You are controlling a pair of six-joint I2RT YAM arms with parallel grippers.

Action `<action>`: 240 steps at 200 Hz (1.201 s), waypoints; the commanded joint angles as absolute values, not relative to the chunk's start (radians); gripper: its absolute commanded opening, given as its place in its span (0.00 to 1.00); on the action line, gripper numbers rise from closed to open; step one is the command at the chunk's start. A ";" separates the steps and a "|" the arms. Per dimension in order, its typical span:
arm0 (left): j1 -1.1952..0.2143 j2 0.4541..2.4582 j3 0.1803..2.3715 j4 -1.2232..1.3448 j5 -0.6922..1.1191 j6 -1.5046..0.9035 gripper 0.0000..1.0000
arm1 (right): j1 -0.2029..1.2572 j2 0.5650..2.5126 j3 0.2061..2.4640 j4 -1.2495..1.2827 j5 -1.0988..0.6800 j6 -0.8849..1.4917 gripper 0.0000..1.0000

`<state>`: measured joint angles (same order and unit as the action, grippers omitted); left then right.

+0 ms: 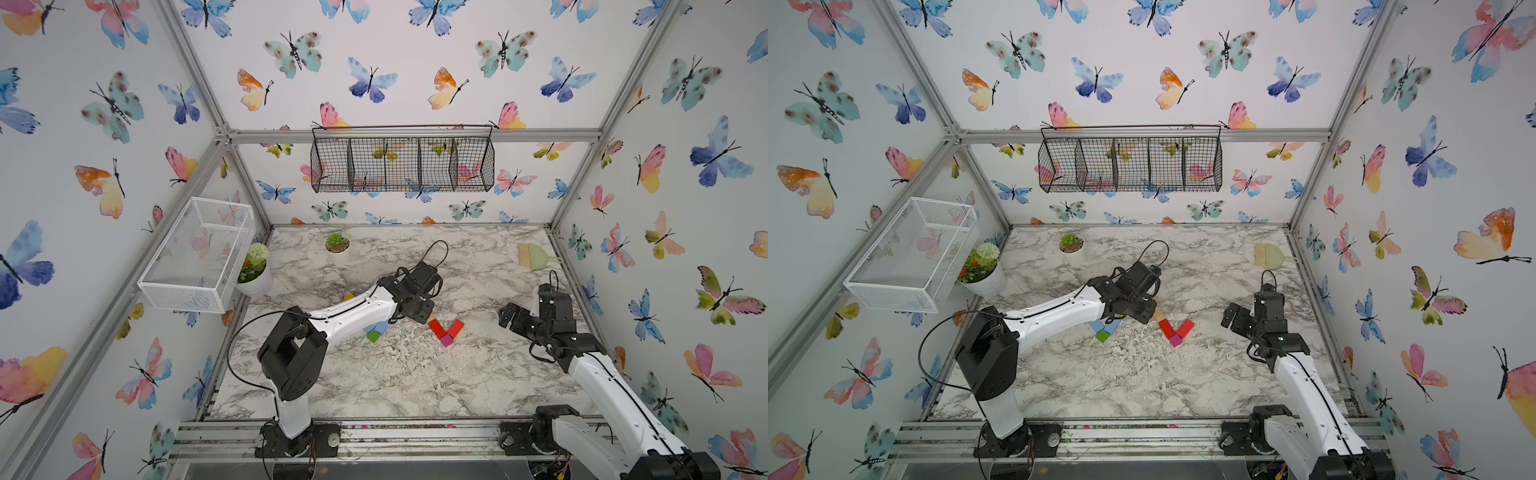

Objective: Assemble the letter v with building blocks
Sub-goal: Place the building block at the center of the board.

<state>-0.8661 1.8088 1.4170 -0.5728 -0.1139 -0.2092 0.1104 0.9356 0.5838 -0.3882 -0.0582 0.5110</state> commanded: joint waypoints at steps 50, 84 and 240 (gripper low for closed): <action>-0.878 1.898 1.556 -0.621 -0.103 -0.180 0.35 | 0.107 0.925 0.575 -0.390 -0.072 0.500 1.00; -0.886 1.943 1.612 -0.634 -0.097 -0.176 0.35 | 0.107 0.925 0.576 -0.389 -0.072 0.499 1.00; -0.928 2.174 1.885 -0.671 -0.042 -0.169 0.35 | 0.107 0.916 0.568 -0.387 -0.078 0.499 0.99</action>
